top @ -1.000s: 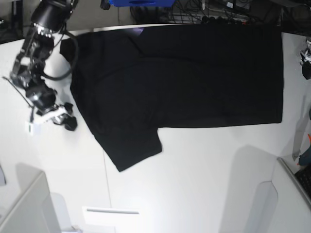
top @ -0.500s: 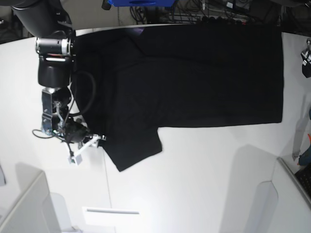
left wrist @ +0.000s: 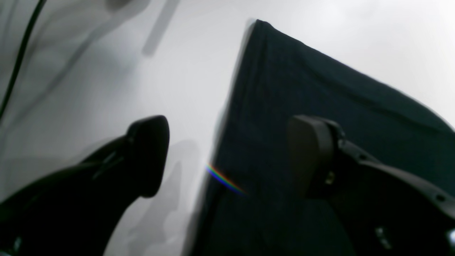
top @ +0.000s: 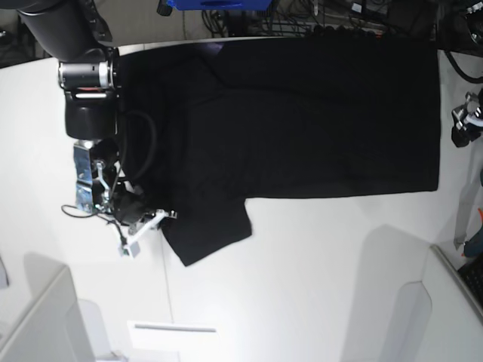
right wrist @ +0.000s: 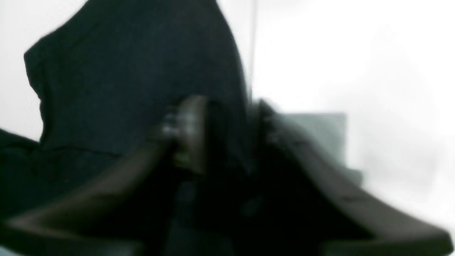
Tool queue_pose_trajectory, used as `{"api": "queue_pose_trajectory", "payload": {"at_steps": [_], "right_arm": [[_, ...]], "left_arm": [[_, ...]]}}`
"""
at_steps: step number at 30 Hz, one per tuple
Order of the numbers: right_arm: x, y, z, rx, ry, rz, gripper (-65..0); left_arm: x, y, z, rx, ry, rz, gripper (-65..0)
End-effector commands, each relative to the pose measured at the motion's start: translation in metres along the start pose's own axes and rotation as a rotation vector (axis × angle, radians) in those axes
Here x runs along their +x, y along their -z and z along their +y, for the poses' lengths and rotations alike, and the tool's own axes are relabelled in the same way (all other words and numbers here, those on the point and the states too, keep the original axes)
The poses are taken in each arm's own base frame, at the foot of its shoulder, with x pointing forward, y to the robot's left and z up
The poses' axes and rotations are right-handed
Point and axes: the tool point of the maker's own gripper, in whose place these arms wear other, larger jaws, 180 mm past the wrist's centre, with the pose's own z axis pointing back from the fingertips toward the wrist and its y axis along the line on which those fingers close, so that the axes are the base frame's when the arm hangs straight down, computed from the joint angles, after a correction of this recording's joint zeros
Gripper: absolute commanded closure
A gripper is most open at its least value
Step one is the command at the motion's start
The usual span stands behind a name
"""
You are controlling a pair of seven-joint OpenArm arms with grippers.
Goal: Fold the T-shirt properly
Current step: 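Grasp the hem edge with the right gripper, then fold the hem over onto the collar edge with both grippers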
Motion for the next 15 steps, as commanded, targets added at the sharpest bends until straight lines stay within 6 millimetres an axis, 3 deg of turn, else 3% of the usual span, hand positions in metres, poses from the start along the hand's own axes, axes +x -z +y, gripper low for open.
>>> {"api": "queue_pose_trajectory", "payload": {"at_steps": [1,2,8,15], "right_arm": [[0.012,-0.004,0.000,-0.003,-0.008,-0.015,-2.9],[0.012,-0.003,0.001,-0.002,-0.007,-0.015,0.0],[0.012,-0.003,0.002,0.000,-0.006,-0.015,0.0],[0.014,-0.004,0.002,0.001,-0.008,-0.019,0.0]], "left_arm": [[0.019,0.000,0.001,0.019,0.035,-0.044,-48.9],[0.021,0.007,0.000,0.039,0.047,-0.041,-49.0],[0.041,0.047,-0.018,0.079,0.096,-0.018,-49.2],[0.044,0.094,-0.031,0.090,0.083,0.082,-48.9]]}}
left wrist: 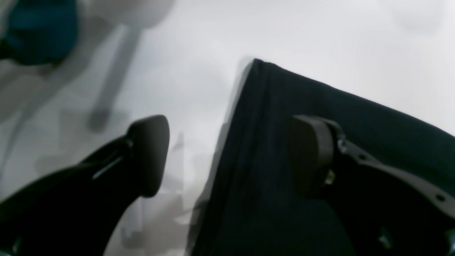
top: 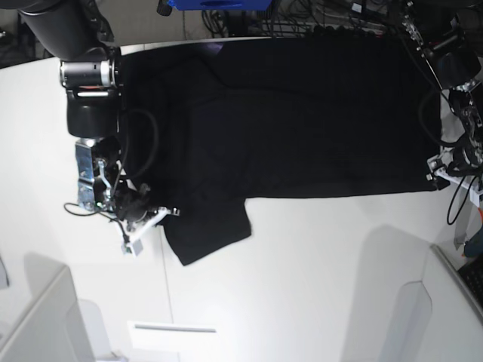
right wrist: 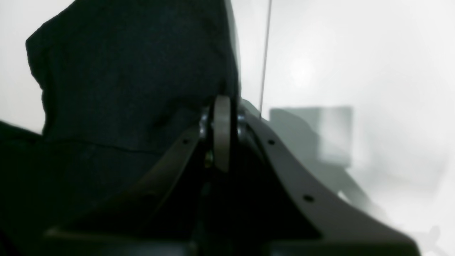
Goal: Fold the T-shirt properly
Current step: 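Fold the hem over onto the collar edge with both grippers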
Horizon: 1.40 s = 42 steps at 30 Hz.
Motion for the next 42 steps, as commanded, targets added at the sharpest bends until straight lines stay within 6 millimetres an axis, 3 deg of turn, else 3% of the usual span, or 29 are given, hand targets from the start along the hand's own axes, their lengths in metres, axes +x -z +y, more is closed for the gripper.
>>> {"api": "queue_pose_trajectory", "payload": {"at_steps": [1,7,15,20,22,27,28,36,42], "right_arm": [[0.016,-0.005,-0.001,-0.009,-0.015,-0.024,0.0],[0.017,-0.005,-0.001,-0.007,-0.014,-0.027,0.0],[0.017,-0.005,-0.001,-0.007,-0.014,-0.030,0.0],[0.018,-0.005,-0.001,-0.007,-0.013,-0.032,0.0],[0.018,-0.005,-0.001,-0.007,-0.013,-0.032,0.0],[0.019,-0.006,-0.003,-0.011,-0.009,-0.038,0.0],[0.020,-0.007,-0.004,-0.012,-0.010,-0.043,0.0],[0.046,-0.016,-0.015,-0.036,-0.023,-0.130,0.0],[0.072,-0.040,-0.014,-0.046,-0.084,-0.223,0.0]], "left_arm": [[0.023,-0.004,0.006,0.017,0.003,-0.044,-48.9],[0.031,0.014,-0.007,0.005,0.003,-0.042,-48.9],[0.002,0.040,-0.017,-0.011,0.017,0.015,-48.7],[-0.004,0.045,-0.023,-0.024,0.015,0.015,-47.7],[-0.010,0.048,-0.031,-0.037,0.013,0.025,-39.7],[-0.011,0.049,-0.033,-0.041,0.012,0.024,-2.3],[-0.009,0.049,-0.034,-0.042,0.012,0.019,0.0],[0.042,0.039,-0.057,-0.092,0.004,-0.069,0.0],[0.048,0.039,-0.078,-0.126,0.119,-0.065,0.0]]}}
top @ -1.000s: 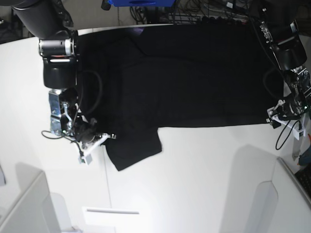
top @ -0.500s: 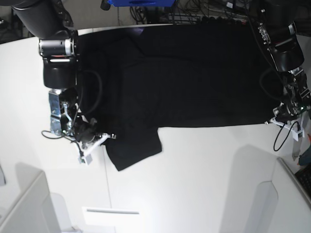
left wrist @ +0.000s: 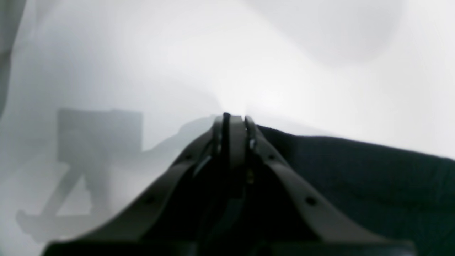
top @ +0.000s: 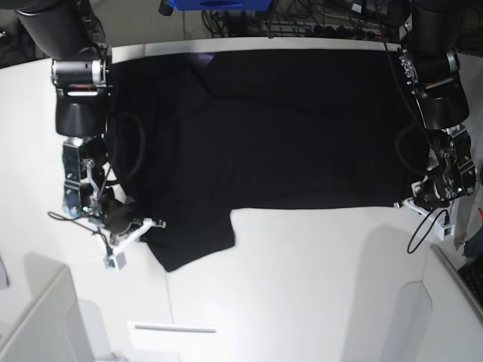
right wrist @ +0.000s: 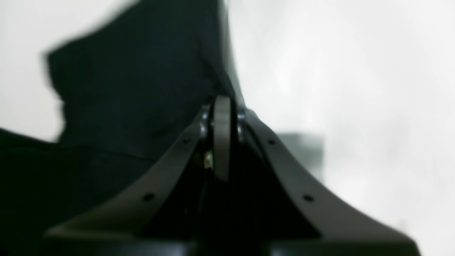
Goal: Fold the T-shirt properly
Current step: 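Fold the hem over onto the collar edge with both grippers, then release the folded strip and reposition both grippers at its ends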
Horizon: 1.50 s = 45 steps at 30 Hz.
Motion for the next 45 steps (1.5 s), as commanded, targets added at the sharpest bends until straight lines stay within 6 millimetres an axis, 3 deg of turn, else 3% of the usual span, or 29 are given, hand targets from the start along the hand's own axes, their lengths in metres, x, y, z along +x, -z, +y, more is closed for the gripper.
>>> {"api": "queue_pose_trajectory", "payload": {"at_steps": [1,7,12,18,30,37,45], "right_arm": [[0.032,-0.011,0.000,0.001,-0.022,-0.087,0.0],[0.031,-0.031,-0.014,-0.027,-0.025,-0.106,0.0],[0.023,-0.041,-0.016,-0.036,-0.036,-0.118,0.0],[0.007,-0.055,-0.008,-0.031,-0.069,-0.133,0.0],[-0.008,-0.128,-0.016,-0.106,-0.085,-0.185,0.0],[-0.043,-0.168,-0.016,-0.161,-0.036,-0.162,0.0],[-0.108,-0.182,-0.007,-0.176,0.085,-0.085,0.0]], "left_arm": [[0.026,-0.011,0.004,0.002,0.014,-0.067,0.0],[0.026,-0.028,-0.001,-0.056,0.086,-0.032,0.0],[0.030,-0.063,0.007,-0.043,0.160,-0.052,0.0],[0.002,-0.100,0.010,-0.055,0.240,-0.042,0.0],[-0.055,-0.148,0.016,-0.158,0.249,-0.020,0.0],[-0.081,-0.166,0.020,-0.202,0.283,0.040,0.0],[-0.097,-0.166,0.032,-0.157,0.296,0.094,0.0]]}}
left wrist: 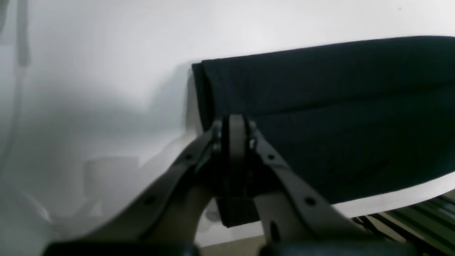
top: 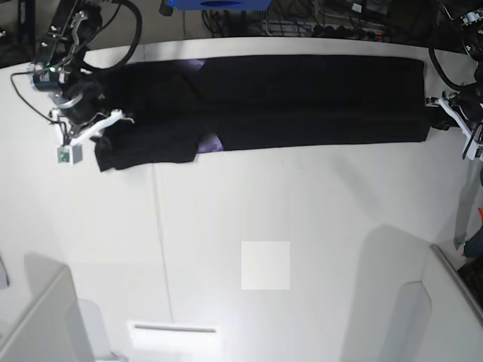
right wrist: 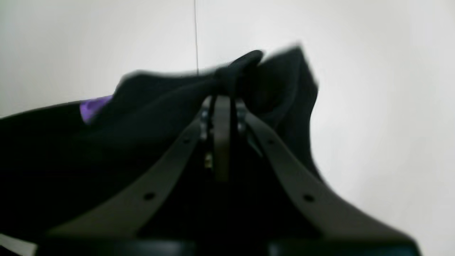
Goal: Fold the T-shirt properly
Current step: 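Release the folded strip and reposition both grippers at its ends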
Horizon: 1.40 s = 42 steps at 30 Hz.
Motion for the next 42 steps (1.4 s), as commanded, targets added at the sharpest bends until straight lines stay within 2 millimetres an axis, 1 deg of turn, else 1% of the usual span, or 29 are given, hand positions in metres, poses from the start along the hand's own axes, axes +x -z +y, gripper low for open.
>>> {"api": "queue_pose_trajectory", "payload": {"at_steps": [1,6,10,11,14,15,18,20,23,28,32,41,42], "right_arm": [[0.006,-0.006,0.001,0.006,0.008,-0.042,0.0],[-0.006,-0.021,0.009,0.106,0.110,-0.085,0.0],[-0.020,-0.032,0.013,0.168,0.168,-0.062,0.0],[-0.022,-0.033,0.012,0.164,0.167,-0.054,0.0],[-0.025,-0.032,0.011,0.162,0.171,-0.046,0.0],[-0.025,-0.032,0.011,0.162,0.171,-0.046,0.0],[-0.019,-0.036,-0.003,0.131,0.150,-0.056,0.0],[-0.016,-0.037,-0.007,0.123,0.147,-0.062,0.0],[-0.016,-0.038,-0.008,0.121,0.146,-0.061,0.0],[-0.031,-0.037,-0.006,0.119,0.162,-0.026,0.0],[-0.041,-0.033,-0.011,0.112,0.183,0.001,0.0],[-0.042,-0.034,-0.013,0.107,0.186,0.005,0.0],[-0.042,-0.034,-0.014,0.105,0.187,0.004,-3.5]], "left_arm": [[0.012,-0.008,0.005,0.018,0.031,-0.031,0.0],[0.012,-0.008,0.005,0.019,0.032,-0.031,0.0],[0.012,-0.007,0.004,0.016,0.034,-0.026,0.0],[0.008,-0.007,0.004,0.015,0.034,-0.016,0.0],[-0.004,-0.007,0.003,0.014,0.031,0.012,0.0],[-0.004,-0.007,0.003,0.014,0.030,0.014,0.0],[-0.008,-0.009,0.006,0.021,0.029,0.023,0.0],[-0.005,-0.013,0.011,0.034,0.044,0.028,0.0],[-0.004,-0.013,0.011,0.037,0.049,0.028,0.0],[-0.009,-0.010,0.008,0.026,0.045,0.039,0.0],[-0.015,-0.010,0.008,0.025,0.042,0.054,0.0],[-0.016,-0.010,0.008,0.025,0.041,0.056,0.0],[-0.016,-0.010,0.008,0.025,0.041,0.056,-3.8]]}}
